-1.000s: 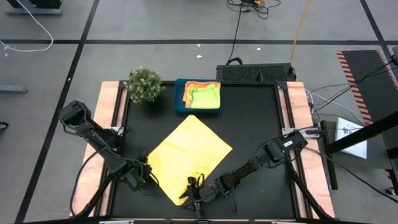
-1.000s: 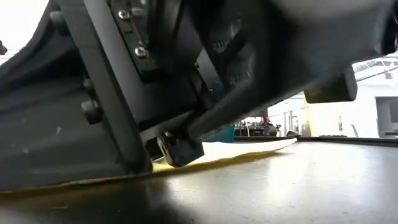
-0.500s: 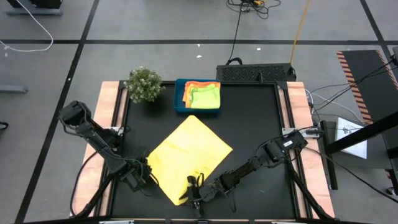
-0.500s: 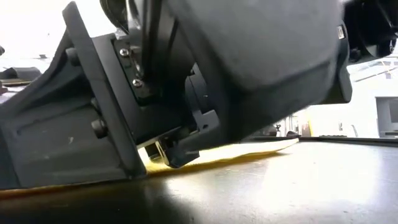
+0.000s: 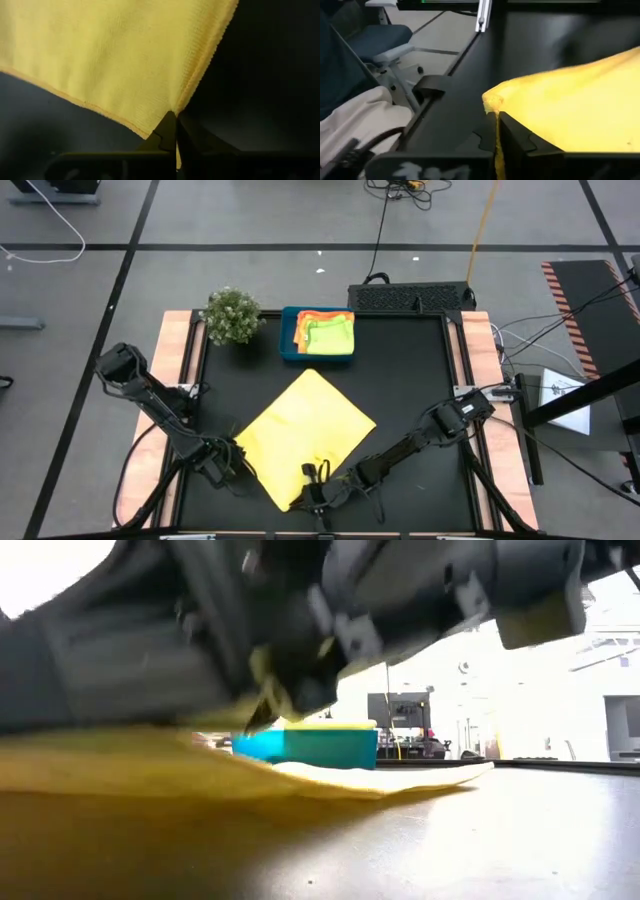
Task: Fold microfiber towels
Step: Fold the yellow microfiber towel
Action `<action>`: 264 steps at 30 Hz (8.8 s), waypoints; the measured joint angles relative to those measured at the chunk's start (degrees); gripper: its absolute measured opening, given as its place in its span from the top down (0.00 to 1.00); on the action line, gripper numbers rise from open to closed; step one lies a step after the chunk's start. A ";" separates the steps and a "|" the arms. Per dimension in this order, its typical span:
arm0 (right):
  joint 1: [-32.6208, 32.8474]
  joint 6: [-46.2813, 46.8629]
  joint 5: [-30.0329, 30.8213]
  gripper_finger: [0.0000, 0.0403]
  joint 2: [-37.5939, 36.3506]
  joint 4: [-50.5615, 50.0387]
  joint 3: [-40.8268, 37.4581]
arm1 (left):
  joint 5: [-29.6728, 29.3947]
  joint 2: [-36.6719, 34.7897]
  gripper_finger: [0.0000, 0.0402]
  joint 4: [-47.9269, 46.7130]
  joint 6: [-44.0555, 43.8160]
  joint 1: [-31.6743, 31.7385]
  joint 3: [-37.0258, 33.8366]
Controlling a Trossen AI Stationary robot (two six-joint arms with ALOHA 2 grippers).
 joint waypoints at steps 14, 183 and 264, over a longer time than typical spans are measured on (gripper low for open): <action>2.26 0.60 4.58 1.00 -3.01 -6.98 0.04 | -0.39 -0.12 0.99 -2.36 0.18 -2.54 6.52; -6.34 23.59 45.88 0.69 -25.07 -15.68 -32.72 | 11.12 -24.18 0.70 59.70 29.72 40.66 -24.01; -10.33 36.74 38.55 0.70 -27.07 -28.65 -32.74 | 24.67 -8.49 0.70 62.39 16.36 32.94 -28.27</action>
